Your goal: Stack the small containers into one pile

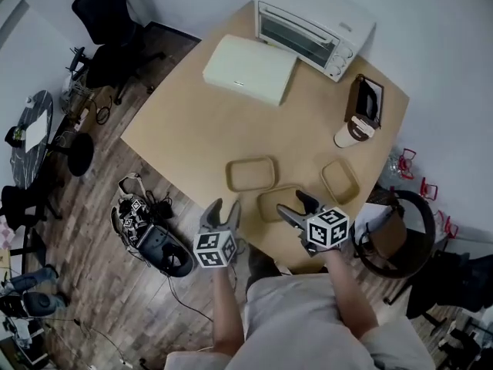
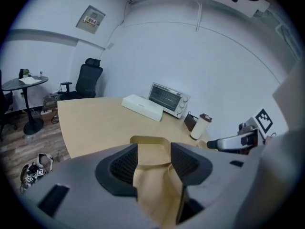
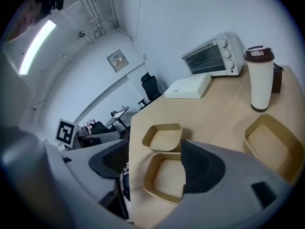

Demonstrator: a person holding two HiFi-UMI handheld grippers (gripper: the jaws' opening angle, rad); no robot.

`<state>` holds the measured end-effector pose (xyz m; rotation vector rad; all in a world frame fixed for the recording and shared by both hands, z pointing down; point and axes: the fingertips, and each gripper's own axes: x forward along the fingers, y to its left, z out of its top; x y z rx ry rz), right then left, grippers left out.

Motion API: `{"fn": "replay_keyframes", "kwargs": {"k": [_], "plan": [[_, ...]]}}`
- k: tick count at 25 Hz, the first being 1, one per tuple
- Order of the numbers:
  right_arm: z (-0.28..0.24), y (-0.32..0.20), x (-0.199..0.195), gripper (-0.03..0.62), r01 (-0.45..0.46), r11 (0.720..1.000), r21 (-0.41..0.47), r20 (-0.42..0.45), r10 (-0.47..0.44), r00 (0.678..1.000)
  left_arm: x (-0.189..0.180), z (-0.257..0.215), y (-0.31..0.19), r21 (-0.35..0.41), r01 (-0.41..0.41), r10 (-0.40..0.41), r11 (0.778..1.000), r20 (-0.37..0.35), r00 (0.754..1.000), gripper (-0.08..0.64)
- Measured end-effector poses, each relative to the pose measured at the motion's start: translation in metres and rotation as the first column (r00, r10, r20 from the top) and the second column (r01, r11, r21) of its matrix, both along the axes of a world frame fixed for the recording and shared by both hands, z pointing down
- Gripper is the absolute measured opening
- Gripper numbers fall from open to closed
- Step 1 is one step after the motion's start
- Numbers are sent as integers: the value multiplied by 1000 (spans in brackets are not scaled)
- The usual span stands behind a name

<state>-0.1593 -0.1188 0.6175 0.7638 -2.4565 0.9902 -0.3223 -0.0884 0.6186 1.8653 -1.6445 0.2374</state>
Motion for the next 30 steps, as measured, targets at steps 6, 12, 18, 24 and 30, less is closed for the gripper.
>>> {"fn": "replay_keyframes", "kwargs": {"k": [6, 12, 18, 24, 30], "plan": [[23, -18, -17, 344, -7, 1000, -16, -62, 6, 998, -7, 30, -27, -44, -72, 71, 996, -25, 997, 211], [41, -35, -34, 344, -30, 997, -65, -55, 26, 998, -11, 55, -44, -84, -118, 114, 989, -47, 992, 212], [64, -46, -43, 344, -29, 994, -106, -96, 18, 995, -16, 74, -59, -114, -136, 130, 984, -54, 990, 212], [82, -58, -48, 345, -41, 986, -162, -139, 18, 990, -15, 89, -66, -173, -160, 154, 972, -46, 987, 212], [88, -68, -56, 348, -42, 985, -167, -169, 14, 985, -14, 95, -71, -202, -160, 152, 966, -54, 987, 212]]}}
